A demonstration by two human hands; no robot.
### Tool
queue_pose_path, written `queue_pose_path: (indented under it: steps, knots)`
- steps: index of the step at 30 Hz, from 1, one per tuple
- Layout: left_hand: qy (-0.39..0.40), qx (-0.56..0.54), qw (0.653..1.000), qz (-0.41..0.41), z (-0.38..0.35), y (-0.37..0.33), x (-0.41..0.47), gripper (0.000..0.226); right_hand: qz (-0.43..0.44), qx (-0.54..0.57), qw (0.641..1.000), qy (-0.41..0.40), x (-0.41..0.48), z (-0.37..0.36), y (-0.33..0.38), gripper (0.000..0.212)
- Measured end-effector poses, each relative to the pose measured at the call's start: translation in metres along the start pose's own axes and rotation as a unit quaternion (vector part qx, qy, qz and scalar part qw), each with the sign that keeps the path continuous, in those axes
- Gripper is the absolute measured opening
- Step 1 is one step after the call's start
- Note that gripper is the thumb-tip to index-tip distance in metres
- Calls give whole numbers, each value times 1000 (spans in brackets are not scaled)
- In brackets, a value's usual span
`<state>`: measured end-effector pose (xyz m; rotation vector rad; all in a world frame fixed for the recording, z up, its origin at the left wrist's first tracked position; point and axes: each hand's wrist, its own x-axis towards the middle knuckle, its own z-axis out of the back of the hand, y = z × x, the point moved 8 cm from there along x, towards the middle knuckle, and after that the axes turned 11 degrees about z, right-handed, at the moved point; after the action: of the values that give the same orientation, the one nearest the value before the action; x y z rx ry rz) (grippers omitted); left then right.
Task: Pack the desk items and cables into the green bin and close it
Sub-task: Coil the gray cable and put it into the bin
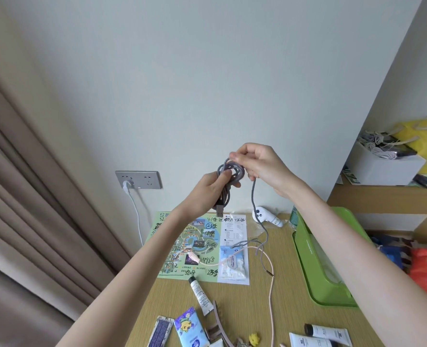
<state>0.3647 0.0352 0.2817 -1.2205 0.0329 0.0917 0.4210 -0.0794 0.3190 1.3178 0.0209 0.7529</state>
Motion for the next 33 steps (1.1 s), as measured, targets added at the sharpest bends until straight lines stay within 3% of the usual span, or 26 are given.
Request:
queue_pose_path:
  steps: [6, 11, 17, 26, 33]
  knots:
    - [-58, -123, 991, 18, 18, 2, 5, 43, -65, 95, 993, 20, -13, -8, -35, 39]
    - [-62, -135, 989, 6, 7, 0, 12, 39, -92, 162, 981, 63, -21, -32, -52, 40]
    - [-31, -140, 990, -10, -7, 1, 20, 42, -163, 274, 939, 126, -28, -40, -69, 39]
    - [-36, -133, 990, -31, -17, 5, 30, 31, -199, 261, 939, 102, -30, -40, -96, 44]
    - [-49, -212, 975, 49, -9, 31, 49, 33, -175, 238, 948, 119, -32, -39, -103, 29]
